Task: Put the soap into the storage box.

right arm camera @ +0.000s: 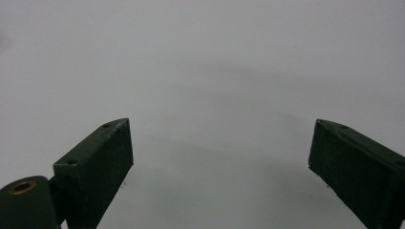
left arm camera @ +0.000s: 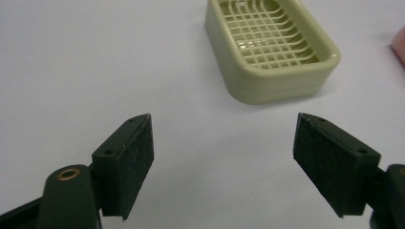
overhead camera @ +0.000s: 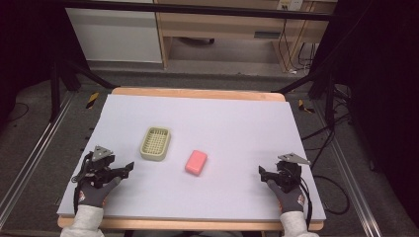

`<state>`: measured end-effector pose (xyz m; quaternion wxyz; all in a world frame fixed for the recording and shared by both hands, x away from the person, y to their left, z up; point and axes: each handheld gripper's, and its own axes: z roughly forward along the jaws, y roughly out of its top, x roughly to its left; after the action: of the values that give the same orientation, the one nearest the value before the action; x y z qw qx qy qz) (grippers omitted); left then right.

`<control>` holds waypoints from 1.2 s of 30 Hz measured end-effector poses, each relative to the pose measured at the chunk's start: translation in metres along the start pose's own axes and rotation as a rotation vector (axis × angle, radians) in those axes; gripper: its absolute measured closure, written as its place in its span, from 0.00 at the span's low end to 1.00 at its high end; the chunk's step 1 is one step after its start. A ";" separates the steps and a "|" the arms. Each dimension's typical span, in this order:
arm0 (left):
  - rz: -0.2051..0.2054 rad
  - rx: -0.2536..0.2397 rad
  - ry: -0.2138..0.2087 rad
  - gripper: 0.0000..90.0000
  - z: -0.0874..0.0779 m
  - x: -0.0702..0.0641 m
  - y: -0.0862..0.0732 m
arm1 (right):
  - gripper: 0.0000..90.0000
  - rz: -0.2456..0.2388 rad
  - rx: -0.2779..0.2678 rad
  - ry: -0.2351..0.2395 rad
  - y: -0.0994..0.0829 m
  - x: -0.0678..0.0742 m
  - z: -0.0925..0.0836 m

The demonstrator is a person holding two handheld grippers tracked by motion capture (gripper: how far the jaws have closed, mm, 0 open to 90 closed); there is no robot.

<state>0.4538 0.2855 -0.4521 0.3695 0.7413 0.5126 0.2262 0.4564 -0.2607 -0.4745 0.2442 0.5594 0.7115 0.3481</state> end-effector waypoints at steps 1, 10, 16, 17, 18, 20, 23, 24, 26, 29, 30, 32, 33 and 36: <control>0.000 0.000 0.000 0.24 0.000 0.000 0.000 | 0.10 0.000 0.000 0.000 0.000 0.000 0.000; 0.032 0.001 -0.050 0.25 -0.004 -0.022 0.009 | 0.11 -0.018 -0.008 0.004 0.000 0.001 -0.001; 0.059 0.001 -0.088 0.25 -0.003 -0.040 0.018 | 0.11 -0.024 -0.004 0.006 -0.001 0.005 -0.001; 0.059 0.001 -0.088 0.25 -0.003 -0.040 0.018 | 0.11 -0.024 -0.004 0.006 -0.001 0.005 -0.001; 0.068 0.002 -0.087 0.25 -0.003 -0.042 0.019 | 0.11 -0.016 -0.003 0.007 -0.001 0.005 -0.001; 0.075 -0.003 -0.089 0.25 -0.002 -0.046 0.022 | 0.11 -0.019 -0.012 0.014 -0.001 0.003 -0.002; 0.088 -0.009 -0.091 0.24 -0.002 -0.051 0.028 | 0.10 -0.014 -0.020 0.014 -0.001 0.004 -0.002; 0.089 -0.012 -0.098 0.24 -0.002 -0.052 0.030 | 0.10 -0.017 -0.024 0.012 -0.001 0.005 -0.003; 0.083 -0.020 -0.104 0.24 -0.002 -0.053 0.037 | 0.10 -0.027 -0.030 0.008 -0.001 0.005 -0.004; 0.083 -0.034 -0.109 0.24 -0.003 -0.056 0.044 | 0.10 -0.025 -0.033 0.010 -0.001 0.005 -0.005; 0.083 -0.034 -0.109 0.24 -0.003 -0.056 0.044 | 0.10 -0.024 -0.035 0.014 -0.001 0.005 -0.005; 0.085 -0.044 -0.119 0.24 -0.003 -0.058 0.051 | 0.10 -0.025 -0.035 0.013 -0.001 0.005 -0.005; 0.085 -0.044 -0.119 0.24 -0.003 -0.058 0.051 | 0.10 -0.025 -0.035 0.013 -0.001 0.005 -0.005; 0.093 -0.047 -0.124 0.24 -0.003 -0.060 0.058 | 0.10 -0.029 -0.032 0.010 -0.001 0.005 -0.005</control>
<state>0.4640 0.2186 -0.4022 0.4069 0.7681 0.4482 0.2087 0.4509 -0.2572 -0.4717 0.2546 0.5431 0.7152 0.3588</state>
